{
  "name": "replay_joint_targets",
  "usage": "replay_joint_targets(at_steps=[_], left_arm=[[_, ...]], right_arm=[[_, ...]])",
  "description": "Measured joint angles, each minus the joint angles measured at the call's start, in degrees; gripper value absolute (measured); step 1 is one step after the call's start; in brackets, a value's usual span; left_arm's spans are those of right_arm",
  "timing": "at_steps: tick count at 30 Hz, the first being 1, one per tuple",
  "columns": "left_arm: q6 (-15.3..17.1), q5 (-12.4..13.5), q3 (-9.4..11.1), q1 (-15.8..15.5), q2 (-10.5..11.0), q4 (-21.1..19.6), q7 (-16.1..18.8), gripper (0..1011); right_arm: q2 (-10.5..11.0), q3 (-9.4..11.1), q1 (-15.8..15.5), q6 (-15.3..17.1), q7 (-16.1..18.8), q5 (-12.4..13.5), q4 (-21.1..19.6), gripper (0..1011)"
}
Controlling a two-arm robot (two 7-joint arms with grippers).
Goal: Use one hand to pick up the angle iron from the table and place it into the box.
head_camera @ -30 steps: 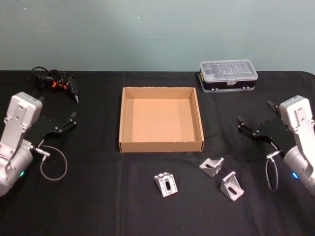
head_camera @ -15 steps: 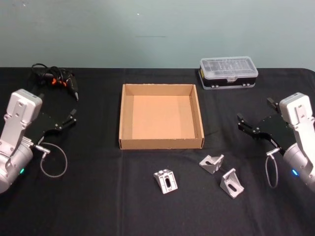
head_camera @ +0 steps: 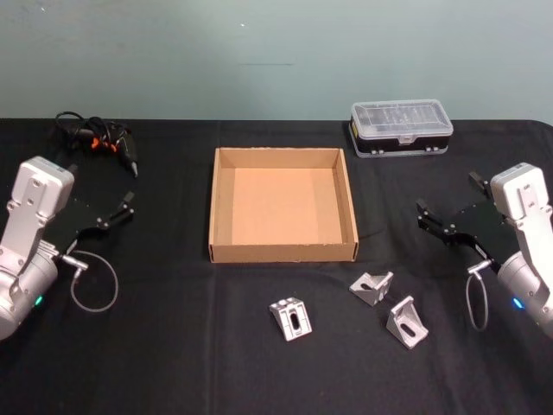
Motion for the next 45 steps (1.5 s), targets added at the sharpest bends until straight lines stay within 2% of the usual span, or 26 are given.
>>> replay_joint_targets(at_steps=[25,30,34,36,37,40,44,45], left_arm=[[0.0,0.0,0.0,0.0,0.0,0.0,0.0,1011],[0.0,0.0,0.0,0.0,0.0,0.0,0.0,1012],[0.0,0.0,0.0,0.0,0.0,0.0,0.0,1011],[0.0,0.0,0.0,0.0,0.0,0.0,0.0,1011],[0.0,0.0,0.0,0.0,0.0,0.0,0.0,1011],[0.0,0.0,0.0,0.0,0.0,0.0,0.0,1011],[0.0,0.0,0.0,0.0,0.0,0.0,0.0,1011],[0.0,0.0,0.0,0.0,0.0,0.0,0.0,1011]], right_arm=[[0.0,0.0,0.0,0.0,0.0,0.0,0.0,1000],[-0.2,1.1,-0.8,-2.1,0.1,-0.2,-0.9,1000],[0.6,2.3,-2.6,-2.2,1.2,0.7,-4.1,1000],[1.9,3.3,-4.8,-0.8,2.6,2.1,-8.1,1000],[1.9,3.3,-4.8,-0.8,2.6,2.1,-8.1,1000],[4.6,4.7,-8.4,2.7,4.5,4.3,-14.4,1000],[7.1,6.2,-11.4,6.6,6.3,7.0,-19.5,1000],[8.2,7.0,-13.0,8.5,6.9,8.2,-21.8,1000]])
